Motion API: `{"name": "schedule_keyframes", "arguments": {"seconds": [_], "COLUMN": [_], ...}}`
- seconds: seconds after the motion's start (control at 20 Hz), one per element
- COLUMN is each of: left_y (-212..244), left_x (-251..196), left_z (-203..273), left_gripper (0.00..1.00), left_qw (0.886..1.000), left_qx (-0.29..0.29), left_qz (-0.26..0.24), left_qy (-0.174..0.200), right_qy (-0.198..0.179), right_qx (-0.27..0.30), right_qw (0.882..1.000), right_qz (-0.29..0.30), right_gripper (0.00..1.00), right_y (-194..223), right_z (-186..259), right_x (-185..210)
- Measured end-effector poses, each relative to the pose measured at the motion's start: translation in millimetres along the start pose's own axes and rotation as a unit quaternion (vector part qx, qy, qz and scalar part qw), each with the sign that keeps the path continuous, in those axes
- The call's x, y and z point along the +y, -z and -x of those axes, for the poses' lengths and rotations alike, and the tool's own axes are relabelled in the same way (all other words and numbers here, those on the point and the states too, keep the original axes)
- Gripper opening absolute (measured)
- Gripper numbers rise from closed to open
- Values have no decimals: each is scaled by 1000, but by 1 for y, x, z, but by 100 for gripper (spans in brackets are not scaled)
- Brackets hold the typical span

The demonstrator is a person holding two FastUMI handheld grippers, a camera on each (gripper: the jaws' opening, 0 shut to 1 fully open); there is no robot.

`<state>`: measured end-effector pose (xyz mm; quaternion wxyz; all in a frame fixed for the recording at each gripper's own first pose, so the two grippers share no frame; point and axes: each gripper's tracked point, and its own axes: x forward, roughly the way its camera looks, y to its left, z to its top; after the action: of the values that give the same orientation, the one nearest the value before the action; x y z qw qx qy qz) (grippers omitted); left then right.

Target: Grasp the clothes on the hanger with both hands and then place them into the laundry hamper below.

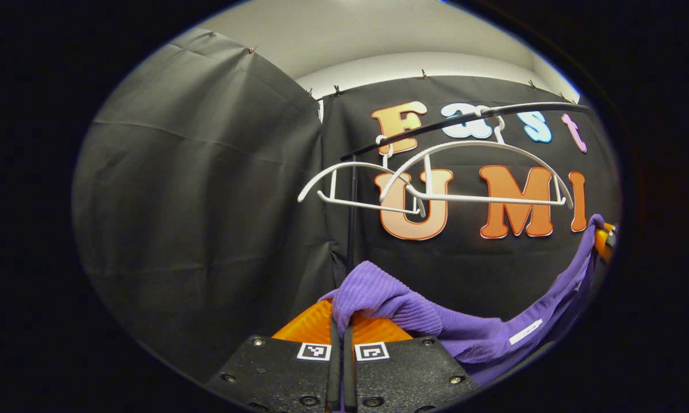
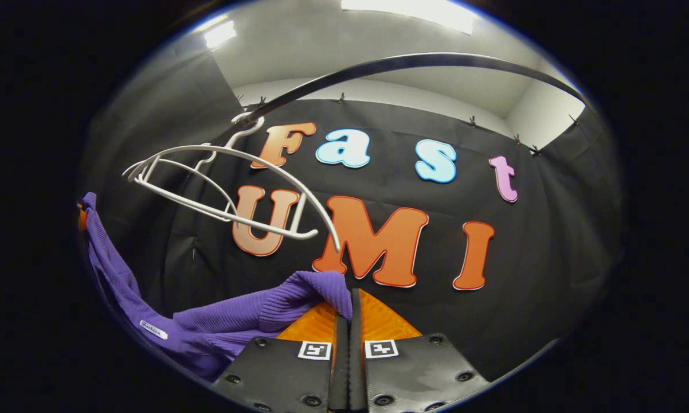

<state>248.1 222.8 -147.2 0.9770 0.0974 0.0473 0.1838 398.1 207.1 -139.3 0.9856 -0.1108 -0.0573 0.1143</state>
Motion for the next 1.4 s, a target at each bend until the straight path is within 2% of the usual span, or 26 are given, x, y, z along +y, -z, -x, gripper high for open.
{"name": "schedule_keyframes", "arguments": {"seconds": [0.2,0.25,0.3,0.35,0.4,0.45,0.5,0.55,0.6,0.8,1.0,1.1,1.2,1.4], "left_y": [29,39,49,59,69,79,89,97,106,143,166,179,197,233], "left_x": [-25,-33,-41,-47,-54,-60,-66,-71,-77,-97,-111,-124,-131,-134], "left_z": [17,19,21,21,23,25,26,30,34,53,65,71,80,100], "left_gripper": [5,2,4,4,2,2,2,2,2,2,2,2,2,3], "left_qw": [998,997,996,994,992,990,987,985,982,969,959,949,933,905], "left_qx": [38,51,66,80,95,110,125,139,153,204,242,269,312,390], "left_qz": [1,9,16,24,30,36,41,47,51,63,45,54,68,42], "left_qy": [42,52,61,68,75,82,87,92,99,123,142,157,164,165], "right_qy": [-56,-73,-90,-105,-120,-136,-149,-161,-169,-192,-208,-216,-227,-243], "right_qx": [36,46,55,65,78,95,113,132,149,221,278,309,344,406], "right_qw": [998,996,994,992,989,985,981,977,973,954,934,921,905,876], "right_qz": [-20,-22,-23,-26,-32,-39,-43,-47,-52,-70,-86,-98,-105,-94], "right_gripper": [8,8,3,8,3,8,3,8,8,8,8,8,8,8], "right_y": [20,25,30,35,40,50,61,72,84,122,159,174,191,225], "right_z": [17,21,26,27,30,35,39,46,50,69,88,100,115,147], "right_x": [41,53,63,76,85,100,111,118,124,144,158,165,174,180]}}
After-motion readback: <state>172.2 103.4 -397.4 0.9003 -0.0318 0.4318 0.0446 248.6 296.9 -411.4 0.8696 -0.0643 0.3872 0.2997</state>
